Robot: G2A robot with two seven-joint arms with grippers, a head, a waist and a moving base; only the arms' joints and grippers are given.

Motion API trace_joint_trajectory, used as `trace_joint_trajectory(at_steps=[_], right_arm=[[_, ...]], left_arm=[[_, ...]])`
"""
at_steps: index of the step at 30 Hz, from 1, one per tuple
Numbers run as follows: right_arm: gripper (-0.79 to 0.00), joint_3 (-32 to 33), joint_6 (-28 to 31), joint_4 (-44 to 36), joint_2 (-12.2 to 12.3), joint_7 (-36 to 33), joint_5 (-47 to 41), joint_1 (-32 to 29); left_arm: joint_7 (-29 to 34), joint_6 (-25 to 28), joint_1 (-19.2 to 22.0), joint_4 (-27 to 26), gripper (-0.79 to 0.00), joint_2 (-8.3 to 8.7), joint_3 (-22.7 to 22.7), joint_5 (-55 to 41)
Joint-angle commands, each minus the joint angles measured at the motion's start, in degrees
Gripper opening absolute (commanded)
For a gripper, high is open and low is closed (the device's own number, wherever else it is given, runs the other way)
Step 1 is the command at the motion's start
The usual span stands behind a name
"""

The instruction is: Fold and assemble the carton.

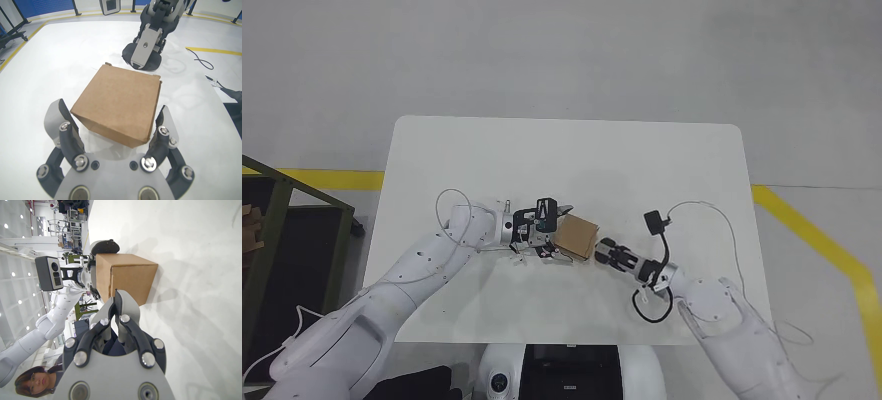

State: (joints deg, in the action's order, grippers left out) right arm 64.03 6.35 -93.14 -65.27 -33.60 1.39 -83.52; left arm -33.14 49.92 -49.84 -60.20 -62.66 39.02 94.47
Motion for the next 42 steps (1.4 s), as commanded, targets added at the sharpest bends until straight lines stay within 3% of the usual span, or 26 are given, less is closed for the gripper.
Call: trace_joint_trajectory(at_steps=[1, 19, 29, 42], right_arm=[[-0.785, -0.51, -0.06, 0.14, -0.1, -0.02, 0.06, 0.27], [-0.785, -3.28, -0.73, 0.89, -0.82, 0.38, 0.84, 2.83], [-0.785, 0.03, 0.37, -1.53, -0.09, 0.92, 0.71, -0.13], [-0.677, 1.17, 1.7, -6.62, 0.7, -2.12, 3.4, -2.9]], left_arm=[[0.0, 0.0, 0.0, 0.0, 0.0, 0.0, 0.0, 0.0], [0.0, 0.0, 0.0, 0.0, 0.0, 0.0, 0.0, 0.0], [0.0, 0.0, 0.0, 0.0, 0.0, 0.0, 0.0, 0.0], [0.17, -0.82, -1.15, -0.24, 0.0, 0.42, 1.52, -1.87]])
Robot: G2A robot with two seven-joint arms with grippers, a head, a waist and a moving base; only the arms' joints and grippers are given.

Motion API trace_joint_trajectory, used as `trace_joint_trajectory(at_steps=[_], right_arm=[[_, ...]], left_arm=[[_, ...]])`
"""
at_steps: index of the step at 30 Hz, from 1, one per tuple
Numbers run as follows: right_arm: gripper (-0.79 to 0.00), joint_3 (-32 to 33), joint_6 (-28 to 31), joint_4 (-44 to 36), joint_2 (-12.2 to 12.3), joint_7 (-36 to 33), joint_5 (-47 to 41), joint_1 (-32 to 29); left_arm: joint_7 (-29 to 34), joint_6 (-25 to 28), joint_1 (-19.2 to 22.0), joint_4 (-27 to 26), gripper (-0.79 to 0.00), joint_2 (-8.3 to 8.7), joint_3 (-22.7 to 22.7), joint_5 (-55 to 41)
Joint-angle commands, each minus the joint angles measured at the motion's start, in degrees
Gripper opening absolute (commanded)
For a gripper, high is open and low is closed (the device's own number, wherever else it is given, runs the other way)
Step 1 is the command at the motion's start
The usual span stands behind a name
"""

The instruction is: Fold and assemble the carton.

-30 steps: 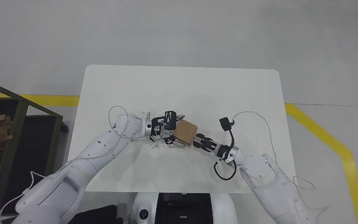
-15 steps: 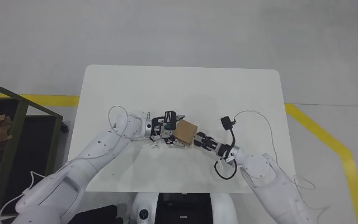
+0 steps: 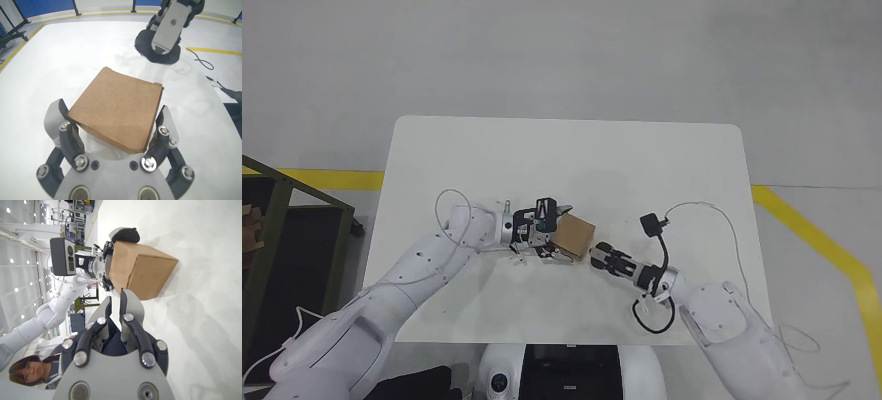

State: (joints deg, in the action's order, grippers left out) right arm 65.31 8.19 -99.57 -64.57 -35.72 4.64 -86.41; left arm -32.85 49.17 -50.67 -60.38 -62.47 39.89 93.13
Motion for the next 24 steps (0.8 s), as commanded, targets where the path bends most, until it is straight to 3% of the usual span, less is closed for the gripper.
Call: trace_joint_trajectory(at_steps=[1, 7, 12, 20, 22, 24], right_arm=[[-0.671, -0.17, -0.17, -0.33, 0.0, -0.03, 0.21, 0.02], [-0.634, -0.08, -0.45, -1.2, 0.1, 0.09, 0.58, -0.23], [-0.628, 0.42, -0.3, -2.67, 0.33, 0.11, 1.2, -1.33], [-0.628, -1.21, -0.54, -5.52, 0.43, -0.88, 3.29, -2.36], [-0.631, -2.45, -0.82, -5.88, 0.33, -1.35, 4.1, -2.15], [-0.631, -3.7, -1.27, -5.84, 0.2, -1.69, 4.89, -1.67]], left_arm=[[-0.3, 0.0, -0.57, -0.16, 0.0, 0.43, 1.15, -0.76], [-2.9, 0.37, -2.01, -1.47, 0.0, 1.77, 4.0, -0.75], [-5.74, 2.42, -3.93, -1.44, 0.0, 3.84, 8.01, -0.11], [-13.6, 2.07, -9.45, -3.8, 0.0, 8.11, 17.76, 0.72], [-12.26, -0.88, -10.57, -3.53, 0.0, 8.83, 20.83, -0.65], [-11.13, -0.56, -11.42, -4.82, 0.0, 9.25, 22.85, -3.16]])
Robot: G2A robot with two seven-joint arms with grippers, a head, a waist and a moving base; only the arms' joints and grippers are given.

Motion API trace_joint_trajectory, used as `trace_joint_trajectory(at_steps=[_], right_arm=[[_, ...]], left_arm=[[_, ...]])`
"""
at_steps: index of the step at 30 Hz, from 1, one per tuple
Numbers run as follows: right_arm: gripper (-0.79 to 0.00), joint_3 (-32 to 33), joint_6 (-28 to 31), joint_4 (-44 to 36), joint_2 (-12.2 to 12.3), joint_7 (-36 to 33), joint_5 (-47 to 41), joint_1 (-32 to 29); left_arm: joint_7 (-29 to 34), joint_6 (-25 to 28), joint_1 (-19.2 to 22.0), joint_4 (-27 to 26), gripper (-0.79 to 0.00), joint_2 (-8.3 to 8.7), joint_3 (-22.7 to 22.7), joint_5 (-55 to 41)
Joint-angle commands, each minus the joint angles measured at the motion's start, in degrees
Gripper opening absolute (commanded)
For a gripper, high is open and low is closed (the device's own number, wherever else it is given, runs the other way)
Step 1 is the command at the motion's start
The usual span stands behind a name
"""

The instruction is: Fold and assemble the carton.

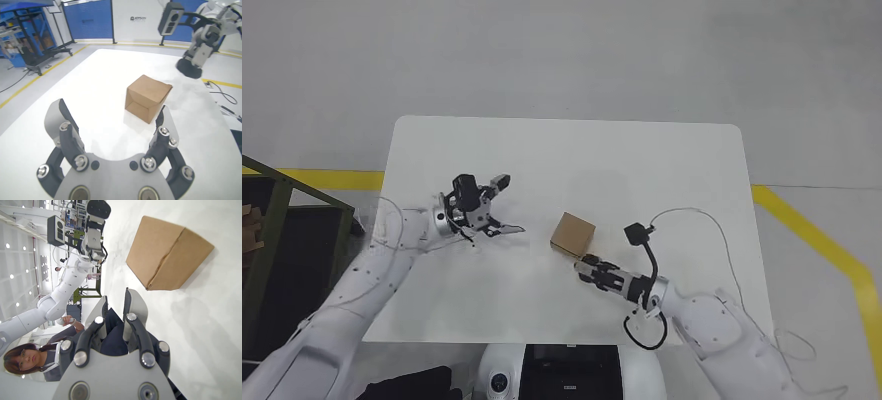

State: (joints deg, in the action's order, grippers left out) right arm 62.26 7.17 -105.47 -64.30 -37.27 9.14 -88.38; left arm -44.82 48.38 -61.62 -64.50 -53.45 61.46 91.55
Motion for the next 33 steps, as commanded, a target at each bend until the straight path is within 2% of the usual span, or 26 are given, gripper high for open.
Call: trace_joint_trajectory(at_steps=[1, 4, 8, 11, 21, 33], right_arm=[[-0.628, -1.26, -0.42, 0.15, -0.14, -0.29, 0.68, 0.53], [-0.634, -2.81, -0.92, 0.48, -0.35, -0.44, 1.39, 1.28], [-0.637, -4.55, -1.75, 1.06, -0.59, -0.57, 2.54, 2.17], [-0.637, -5.5, -2.38, 1.47, -0.76, -0.11, 3.13, 2.68], [-0.631, -5.9, -7.57, 2.81, -1.09, 3.74, 5.36, 3.7], [-0.616, -0.46, -10.31, 3.21, -0.6, 5.47, 3.49, 4.48]], left_arm=[[1.83, -0.44, -0.66, -0.68, 0.0, 0.45, 2.66, -2.85], [3.86, 0.25, -1.39, -1.74, 0.0, 1.09, 5.87, -6.16], [8.56, 3.67, -1.7, -2.23, 0.0, 1.85, 9.53, -10.81], [12.69, 9.62, -1.23, -2.22, 0.0, 2.24, 10.71, -14.7], [12.69, 9.62, -1.23, -2.22, 0.0, 2.24, 10.71, -14.7], [12.69, 9.62, -1.23, -2.22, 0.0, 2.24, 10.71, -14.7]])
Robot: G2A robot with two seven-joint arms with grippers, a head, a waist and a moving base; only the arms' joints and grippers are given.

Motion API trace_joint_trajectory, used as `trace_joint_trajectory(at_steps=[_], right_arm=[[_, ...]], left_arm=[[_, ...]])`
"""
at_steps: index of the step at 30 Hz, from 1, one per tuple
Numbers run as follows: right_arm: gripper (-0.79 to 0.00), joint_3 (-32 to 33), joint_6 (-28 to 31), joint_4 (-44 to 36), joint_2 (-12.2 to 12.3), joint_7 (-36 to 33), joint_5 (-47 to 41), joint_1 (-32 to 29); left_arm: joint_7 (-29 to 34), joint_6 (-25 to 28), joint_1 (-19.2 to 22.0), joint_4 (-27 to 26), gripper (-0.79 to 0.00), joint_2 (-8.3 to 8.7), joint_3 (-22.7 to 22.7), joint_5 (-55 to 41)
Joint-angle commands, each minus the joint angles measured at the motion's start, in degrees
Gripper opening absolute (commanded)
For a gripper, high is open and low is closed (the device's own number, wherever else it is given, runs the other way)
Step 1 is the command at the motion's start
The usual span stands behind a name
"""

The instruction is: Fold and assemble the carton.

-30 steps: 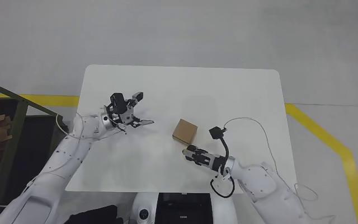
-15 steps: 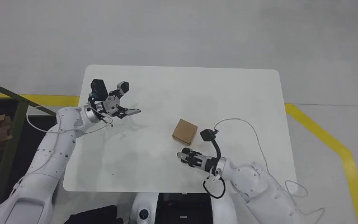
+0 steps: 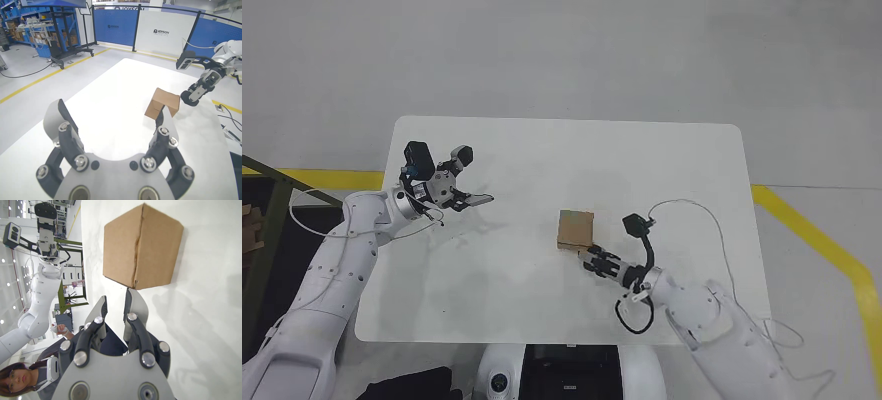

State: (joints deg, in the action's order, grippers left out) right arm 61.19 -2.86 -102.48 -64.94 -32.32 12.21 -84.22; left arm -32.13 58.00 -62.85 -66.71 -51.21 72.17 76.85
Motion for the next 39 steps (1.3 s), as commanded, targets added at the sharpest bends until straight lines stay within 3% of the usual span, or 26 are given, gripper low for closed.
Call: trace_joint_trajectory(at_steps=[1, 8, 12, 15, 16, 17, 18, 26, 39], right_arm=[[-0.616, 0.99, -0.5, 0.61, 0.05, 0.82, 0.58, 0.72], [-0.597, 1.29, 0.79, 2.66, -0.08, 1.12, 2.7, 3.62], [-0.566, 1.23, 4.59, -0.04, 0.44, 2.85, 11.1, 2.3], [-0.419, 1.49, 6.62, -2.95, 1.11, 5.43, 21.63, -0.27], [-0.274, 1.56, 6.65, -3.87, 1.29, 6.33, 24.77, -1.16], [-0.049, 1.55, 7.15, -4.73, 1.44, 7.13, 27.27, -1.94], [0.0, 1.63, 7.75, -5.35, 1.56, 8.13, 29.41, -2.56], [0.0, -0.23, 10.69, -5.78, 1.91, 14.05, 45.88, -4.02], [0.0, -7.1, 10.26, 2.77, -0.11, 14.18, 54.55, 4.69]], left_arm=[[0.0, 0.0, 0.0, 0.0, 0.0, 0.0, 0.0, 0.0], [0.0, 0.0, 0.0, 0.0, 0.0, 0.0, 0.0, 0.0], [0.0, 0.0, 0.0, 0.0, 0.0, 0.0, 0.0, 0.0], [0.0, 0.0, 0.0, 0.0, 0.0, 0.0, 0.0, 0.0], [0.0, 0.0, 0.0, 0.0, 0.0, 0.0, 0.0, 0.0], [0.0, 0.0, 0.0, 0.0, 0.0, 0.0, 0.0, 0.0], [0.0, 0.0, 0.0, 0.0, 0.0, 0.0, 0.0, 0.0], [0.0, 0.0, 0.0, 0.0, 0.0, 0.0, 0.0, 0.0], [0.0, 0.0, 0.0, 0.0, 0.0, 0.0, 0.0, 0.0]])
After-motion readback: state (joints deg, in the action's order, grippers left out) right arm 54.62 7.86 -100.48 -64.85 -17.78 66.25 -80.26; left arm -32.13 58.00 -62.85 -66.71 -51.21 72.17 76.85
